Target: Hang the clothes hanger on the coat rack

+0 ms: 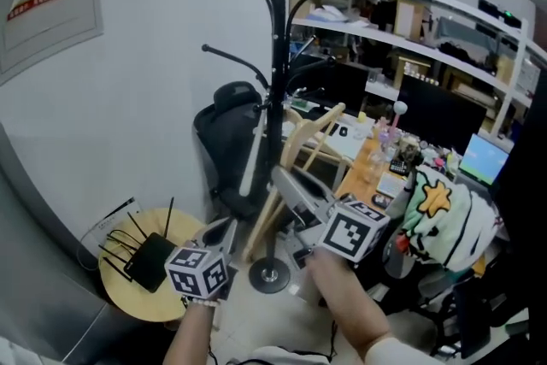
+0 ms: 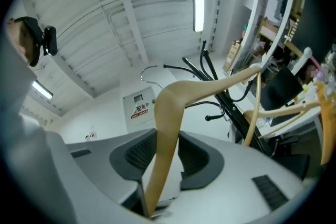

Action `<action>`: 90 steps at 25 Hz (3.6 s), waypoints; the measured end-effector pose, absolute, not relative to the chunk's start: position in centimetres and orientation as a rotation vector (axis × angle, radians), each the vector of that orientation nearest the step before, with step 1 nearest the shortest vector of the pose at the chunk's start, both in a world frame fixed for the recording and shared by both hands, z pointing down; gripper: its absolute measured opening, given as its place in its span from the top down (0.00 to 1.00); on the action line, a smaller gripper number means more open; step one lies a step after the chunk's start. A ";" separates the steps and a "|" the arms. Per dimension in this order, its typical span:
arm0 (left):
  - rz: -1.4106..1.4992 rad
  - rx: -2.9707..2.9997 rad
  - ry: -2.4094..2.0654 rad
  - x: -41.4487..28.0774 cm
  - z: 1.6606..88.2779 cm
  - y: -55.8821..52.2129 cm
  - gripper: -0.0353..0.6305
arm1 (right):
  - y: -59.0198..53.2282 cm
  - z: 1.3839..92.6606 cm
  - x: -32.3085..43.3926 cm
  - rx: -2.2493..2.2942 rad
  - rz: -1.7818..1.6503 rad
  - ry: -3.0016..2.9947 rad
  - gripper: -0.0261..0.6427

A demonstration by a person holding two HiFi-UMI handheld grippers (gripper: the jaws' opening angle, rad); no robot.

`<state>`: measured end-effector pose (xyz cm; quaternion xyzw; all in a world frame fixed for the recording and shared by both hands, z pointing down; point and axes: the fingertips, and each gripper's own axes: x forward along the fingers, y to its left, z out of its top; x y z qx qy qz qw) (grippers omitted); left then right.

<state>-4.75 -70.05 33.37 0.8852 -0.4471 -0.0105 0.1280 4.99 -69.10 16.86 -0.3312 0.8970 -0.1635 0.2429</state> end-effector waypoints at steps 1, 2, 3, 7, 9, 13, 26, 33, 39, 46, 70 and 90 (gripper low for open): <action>-0.036 2.586 -1.295 -4.8 32.9 -70.4 0.97 | -69.6 16.3 5.2 -0.934 -0.420 2.454 0.75; -0.041 2.595 -1.291 -4.8 32.4 -70.7 0.97 | -70.2 15.7 5.5 -0.965 -0.389 2.458 0.75; -0.047 2.602 -1.289 -4.9 32.0 -71.0 0.97 | -70.9 15.3 5.8 -0.992 -0.364 2.457 0.75; -0.073 2.620 -1.285 -5.5 31.1 -71.8 0.97 | -74.3 14.3 7.5 -1.088 -0.355 2.399 0.75; -0.074 2.626 -1.271 -5.6 31.1 -72.2 0.97 | -76.1 14.1 8.4 -1.119 -0.393 2.347 0.75; -0.070 2.646 -1.258 -6.0 31.0 -73.1 0.97 | -79.0 13.8 9.6 -1.139 -0.438 2.281 0.75; -0.064 2.661 -1.231 -7.8 31.4 -75.2 0.97 | -85.1 15.2 12.1 -1.220 -0.588 2.119 0.75; -0.067 2.652 -1.209 -8.3 32.1 -75.6 0.97 | -86.5 17.0 11.3 -1.223 -0.652 2.085 0.75; -0.066 2.632 -1.210 -9.1 33.1 -75.4 0.97 | -88.5 19.3 10.8 -1.274 -0.705 2.071 0.75; -0.086 2.592 -1.247 -10.9 33.7 -75.6 0.97 | -90.7 21.6 9.4 -1.337 -0.745 2.097 0.75; -0.103 2.544 -1.259 -11.4 34.9 -75.8 0.97 | -94.7 28.3 9.9 -1.491 -0.898 2.101 0.75; -0.088 2.491 -1.250 -11.3 36.9 -74.2 0.97 | -94.7 31.1 9.5 -1.551 -0.919 2.140 0.73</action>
